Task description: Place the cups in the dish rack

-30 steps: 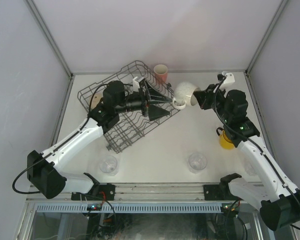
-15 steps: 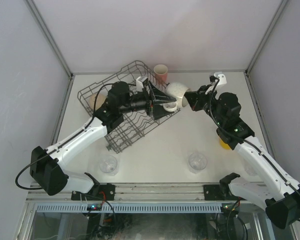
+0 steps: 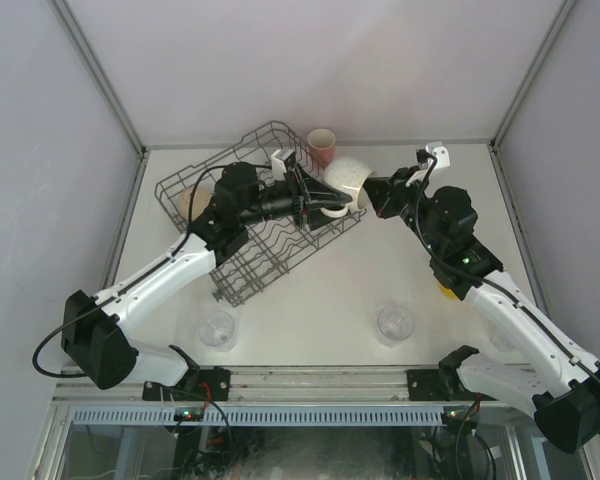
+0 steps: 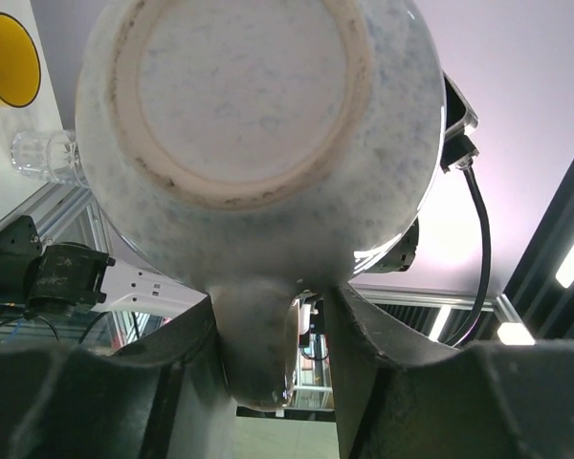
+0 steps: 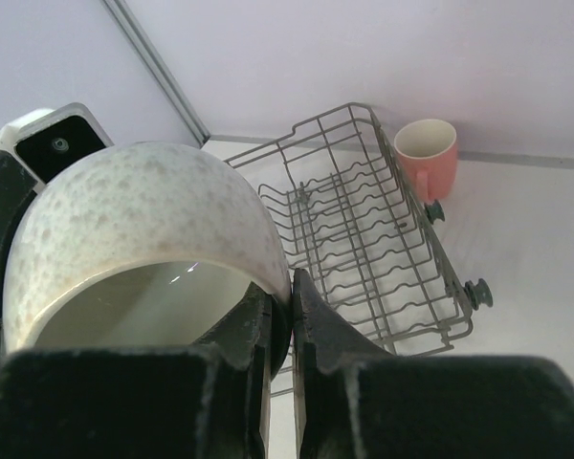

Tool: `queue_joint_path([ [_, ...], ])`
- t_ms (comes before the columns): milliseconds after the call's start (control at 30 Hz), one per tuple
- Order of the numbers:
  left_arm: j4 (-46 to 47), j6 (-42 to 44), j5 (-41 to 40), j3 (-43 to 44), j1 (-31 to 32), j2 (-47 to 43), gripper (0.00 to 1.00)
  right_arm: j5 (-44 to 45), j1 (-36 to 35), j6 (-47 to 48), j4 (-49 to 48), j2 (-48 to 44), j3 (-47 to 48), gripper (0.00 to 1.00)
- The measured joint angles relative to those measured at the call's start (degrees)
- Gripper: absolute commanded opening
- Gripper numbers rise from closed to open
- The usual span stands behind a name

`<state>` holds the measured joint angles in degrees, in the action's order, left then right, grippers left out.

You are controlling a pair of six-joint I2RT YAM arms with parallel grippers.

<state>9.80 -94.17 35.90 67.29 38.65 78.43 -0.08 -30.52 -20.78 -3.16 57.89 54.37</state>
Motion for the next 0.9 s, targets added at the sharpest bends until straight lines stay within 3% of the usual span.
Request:
queue_joint_path([
  [133,0.76,-0.74,0.02,-0.02,0.02,0.15,0.27,0.66,-0.31,0.0,-0.74,0.0,0.0,0.0],
  [267,2.86,-1.95,0.31,-0.07,0.17,0.83,0.02,1.97,-0.44,-0.07,-1.44,0.04,0.0,0.0],
  [300,3.45,-2.21,0.39,-0.07,0.17,1.05,0.0,2.23,-0.44,-0.04,-1.64,0.07,0.0,0.0],
  [367,4.33,-2.49,0.48,-0.07,0.17,1.46,0.0,2.82,-0.48,0.0,-1.81,0.11,0.0,0.02],
  [533,5.05,-2.19,0.13,-0.07,0.28,2.1,0.0,4.07,-0.98,0.44,-1.73,0.48,0.0,0.37],
  [633,3.89,-0.48,-1.09,-0.46,0.55,2.03,0.0,4.04,-1.99,0.87,-1.22,0.59,0.0,0.48],
  [900,-9.07,7.15,-7.72,-2.67,-3.06,-1.01,0.0,4.35,-2.05,0.87,2.16,-0.39,-0.55,0.6],
])
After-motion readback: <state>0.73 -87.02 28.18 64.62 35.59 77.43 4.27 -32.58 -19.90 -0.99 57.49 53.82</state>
